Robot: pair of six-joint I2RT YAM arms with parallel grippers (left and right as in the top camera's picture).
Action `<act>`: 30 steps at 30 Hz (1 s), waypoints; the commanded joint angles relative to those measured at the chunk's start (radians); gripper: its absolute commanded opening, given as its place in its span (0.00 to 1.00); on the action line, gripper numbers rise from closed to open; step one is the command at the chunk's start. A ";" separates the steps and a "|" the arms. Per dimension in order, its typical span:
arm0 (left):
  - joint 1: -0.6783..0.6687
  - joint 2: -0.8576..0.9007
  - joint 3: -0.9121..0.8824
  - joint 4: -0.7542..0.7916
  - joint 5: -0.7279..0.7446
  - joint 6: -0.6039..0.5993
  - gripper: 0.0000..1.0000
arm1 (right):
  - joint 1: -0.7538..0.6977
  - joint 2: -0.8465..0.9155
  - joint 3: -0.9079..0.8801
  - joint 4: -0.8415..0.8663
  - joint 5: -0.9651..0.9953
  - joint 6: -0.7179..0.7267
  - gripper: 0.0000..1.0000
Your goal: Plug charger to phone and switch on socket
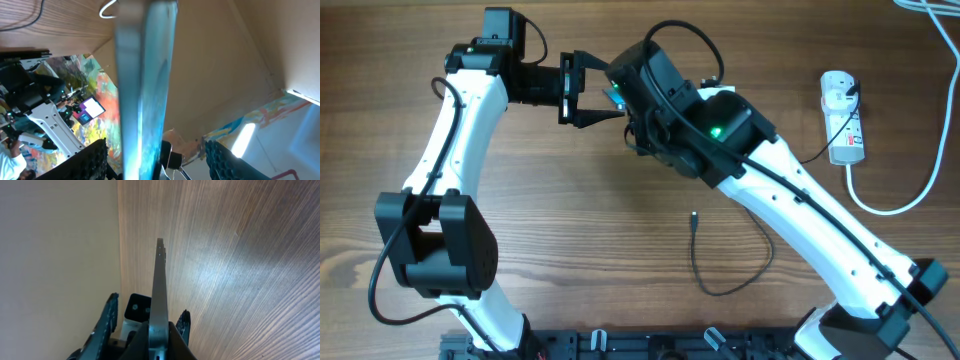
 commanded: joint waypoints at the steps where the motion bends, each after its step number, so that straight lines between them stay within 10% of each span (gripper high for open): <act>1: -0.005 -0.035 0.003 0.002 0.026 -0.016 0.67 | 0.002 0.021 0.013 0.022 -0.007 0.014 0.04; 19: -0.005 -0.035 0.003 0.002 -0.079 -0.016 0.52 | 0.002 0.021 0.013 0.032 -0.014 0.015 0.04; 30: -0.005 -0.035 0.003 0.002 -0.079 -0.016 0.26 | 0.002 0.021 0.013 0.034 -0.044 0.014 0.04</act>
